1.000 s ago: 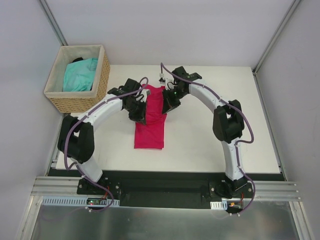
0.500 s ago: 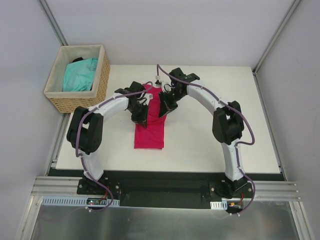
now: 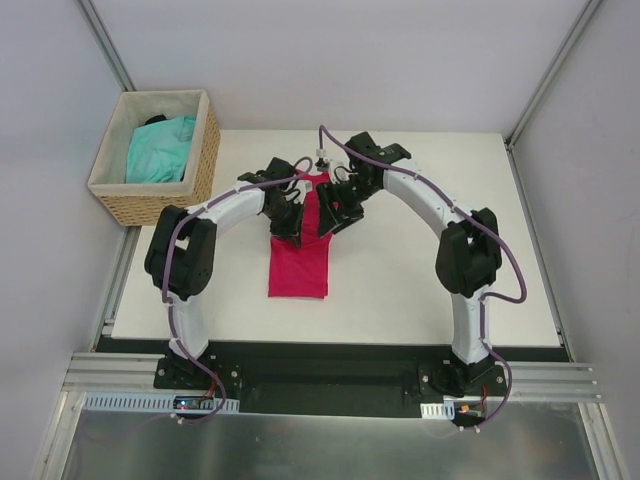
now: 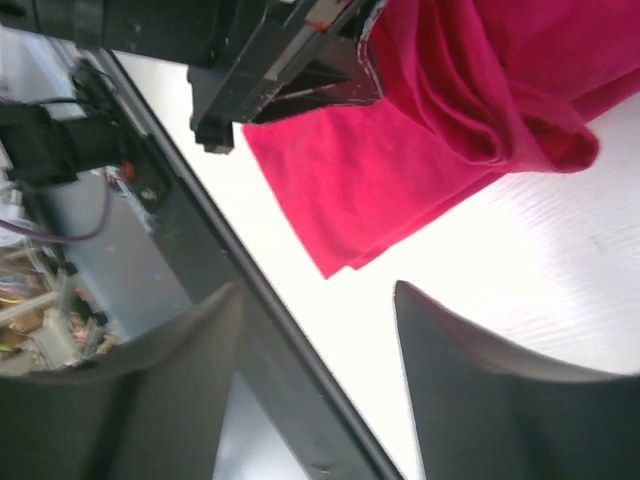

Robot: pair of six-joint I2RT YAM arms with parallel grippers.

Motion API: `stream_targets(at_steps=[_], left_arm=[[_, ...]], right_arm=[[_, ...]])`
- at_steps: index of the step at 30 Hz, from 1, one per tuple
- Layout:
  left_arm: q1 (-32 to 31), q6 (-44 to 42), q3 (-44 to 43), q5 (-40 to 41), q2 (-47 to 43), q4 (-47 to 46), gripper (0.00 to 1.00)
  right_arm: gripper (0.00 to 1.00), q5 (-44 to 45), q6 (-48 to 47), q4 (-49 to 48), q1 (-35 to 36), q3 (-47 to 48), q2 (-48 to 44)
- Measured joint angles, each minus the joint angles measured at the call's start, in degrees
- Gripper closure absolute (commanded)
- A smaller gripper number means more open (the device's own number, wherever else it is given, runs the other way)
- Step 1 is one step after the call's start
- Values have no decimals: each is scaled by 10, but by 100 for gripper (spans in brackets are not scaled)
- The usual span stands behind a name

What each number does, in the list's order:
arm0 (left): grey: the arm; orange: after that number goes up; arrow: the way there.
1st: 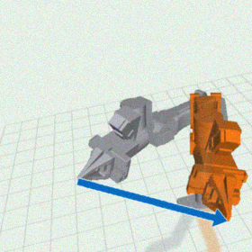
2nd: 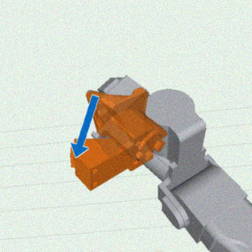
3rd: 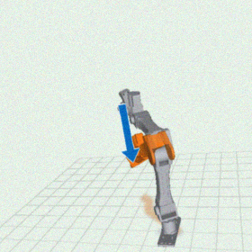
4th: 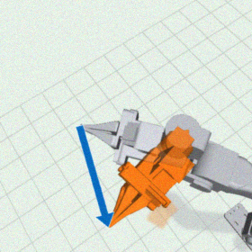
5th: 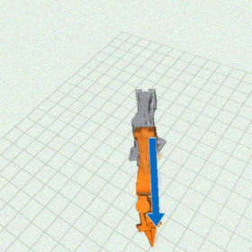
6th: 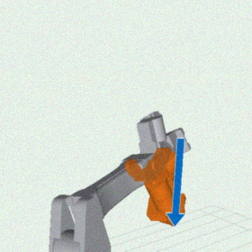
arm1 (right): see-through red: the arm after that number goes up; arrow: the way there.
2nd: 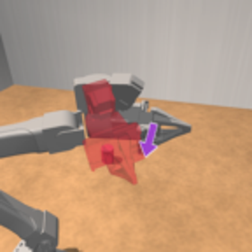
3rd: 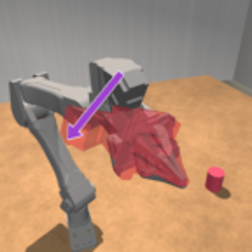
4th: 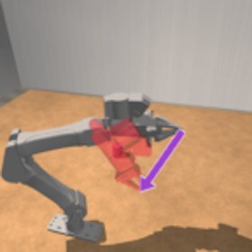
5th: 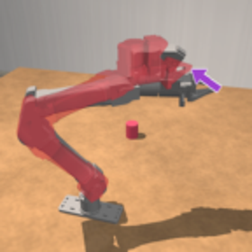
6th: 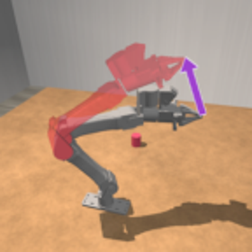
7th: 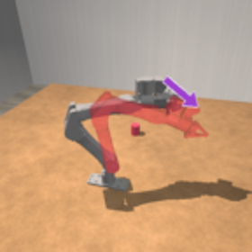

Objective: Fold and stack the t-shirts

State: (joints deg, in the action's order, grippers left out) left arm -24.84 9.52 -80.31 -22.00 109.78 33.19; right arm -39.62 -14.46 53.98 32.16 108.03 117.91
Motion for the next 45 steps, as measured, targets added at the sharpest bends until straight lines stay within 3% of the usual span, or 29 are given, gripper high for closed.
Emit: stream_targets(at_steps=[10,32,37,45], left_arm=[[0,-1,-43,15,31,0,100],[40,-16,-176,52,104,-24,100],[51,-14,-169,50,89,-12,100],[50,2,-27,40,-54,0,100]], right_arm=[[23,56,-4,3,0,-20,-41],[22,69,-10,25,-1,-20,-64],[22,73,-11,29,-4,-20,-64],[22,73,-11,29,-7,-20,-64]])
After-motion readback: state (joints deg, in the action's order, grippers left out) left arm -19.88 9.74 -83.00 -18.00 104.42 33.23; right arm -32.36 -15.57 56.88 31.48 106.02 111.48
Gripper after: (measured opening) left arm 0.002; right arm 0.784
